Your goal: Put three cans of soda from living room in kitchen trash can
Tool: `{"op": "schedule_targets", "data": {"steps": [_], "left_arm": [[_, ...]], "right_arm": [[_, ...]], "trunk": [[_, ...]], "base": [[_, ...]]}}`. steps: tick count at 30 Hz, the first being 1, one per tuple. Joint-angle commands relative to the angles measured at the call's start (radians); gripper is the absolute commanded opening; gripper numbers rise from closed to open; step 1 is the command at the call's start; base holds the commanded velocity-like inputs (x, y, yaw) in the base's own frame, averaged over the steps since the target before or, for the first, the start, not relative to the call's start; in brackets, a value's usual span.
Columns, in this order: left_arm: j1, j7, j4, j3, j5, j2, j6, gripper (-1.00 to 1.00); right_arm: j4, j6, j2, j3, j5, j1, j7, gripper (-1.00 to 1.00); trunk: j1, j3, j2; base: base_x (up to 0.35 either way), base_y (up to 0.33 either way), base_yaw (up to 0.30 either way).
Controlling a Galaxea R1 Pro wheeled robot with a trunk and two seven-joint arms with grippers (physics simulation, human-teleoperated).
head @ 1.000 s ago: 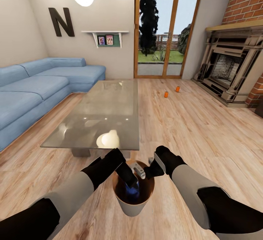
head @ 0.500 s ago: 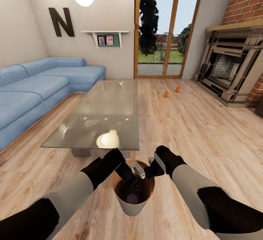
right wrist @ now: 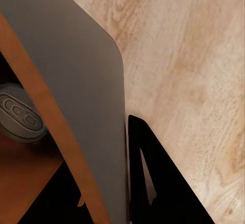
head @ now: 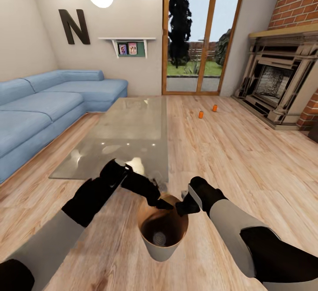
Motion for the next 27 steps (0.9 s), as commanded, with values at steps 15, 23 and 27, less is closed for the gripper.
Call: {"op": "schedule_targets", "data": {"steps": [15, 23, 27], "left_arm": [[0.282, 0.002, -0.147, 0.691, 0.037, 0.202, -0.214, 1.00], [0.426, 0.165, 0.026, 0.735, 0.068, 0.187, -0.433, 1.00], [0.436, 0.182, 0.162, 0.743, 0.088, 0.157, -0.555, 1.00]], "right_arm": [[-0.004, 0.002, -0.208, 0.001, -0.022, 0.005, 0.013, -1.00], [-0.055, 0.002, -0.472, 0.002, -0.028, 0.037, 0.040, -1.00], [-0.145, 0.002, -0.521, -0.004, -0.027, 0.095, 0.097, -1.00]], "trunk": [[0.000, 0.000, 0.000], [0.000, 0.000, 0.000], [0.000, 0.000, 0.000]], "base": [[0.000, 0.000, 0.000], [0.000, 0.000, 0.000], [0.000, 0.000, 0.000]]}}
